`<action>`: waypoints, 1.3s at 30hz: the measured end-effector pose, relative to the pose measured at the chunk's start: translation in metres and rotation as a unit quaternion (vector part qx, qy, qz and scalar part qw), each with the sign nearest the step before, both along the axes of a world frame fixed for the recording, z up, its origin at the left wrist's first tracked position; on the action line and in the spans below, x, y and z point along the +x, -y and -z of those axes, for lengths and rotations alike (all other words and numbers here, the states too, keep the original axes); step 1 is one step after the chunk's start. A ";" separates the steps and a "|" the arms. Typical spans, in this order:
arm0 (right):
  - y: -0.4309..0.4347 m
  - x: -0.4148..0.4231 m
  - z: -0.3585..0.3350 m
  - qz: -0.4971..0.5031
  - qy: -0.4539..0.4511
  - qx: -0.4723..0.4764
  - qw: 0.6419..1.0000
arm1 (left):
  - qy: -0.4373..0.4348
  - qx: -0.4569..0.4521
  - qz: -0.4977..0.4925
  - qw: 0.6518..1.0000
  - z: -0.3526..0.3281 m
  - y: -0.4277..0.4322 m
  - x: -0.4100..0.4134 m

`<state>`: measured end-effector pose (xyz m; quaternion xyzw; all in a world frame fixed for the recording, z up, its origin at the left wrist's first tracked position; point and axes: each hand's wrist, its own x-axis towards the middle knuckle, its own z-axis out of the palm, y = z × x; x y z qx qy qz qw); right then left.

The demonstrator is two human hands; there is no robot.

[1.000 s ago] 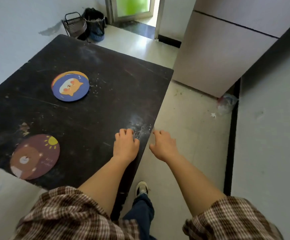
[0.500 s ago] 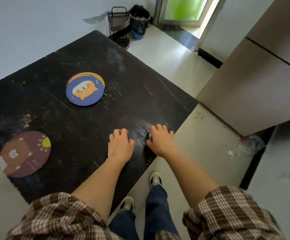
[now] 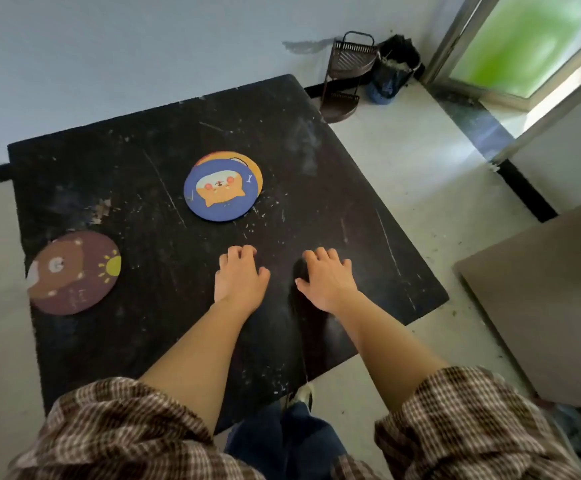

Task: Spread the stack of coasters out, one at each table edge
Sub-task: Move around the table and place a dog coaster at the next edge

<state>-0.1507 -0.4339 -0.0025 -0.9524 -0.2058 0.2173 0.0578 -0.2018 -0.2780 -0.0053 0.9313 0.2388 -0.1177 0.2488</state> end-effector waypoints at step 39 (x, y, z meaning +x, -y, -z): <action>-0.136 0.115 0.016 0.379 -0.232 0.379 0.812 | 0.212 -0.243 -0.349 0.880 0.022 -0.086 0.068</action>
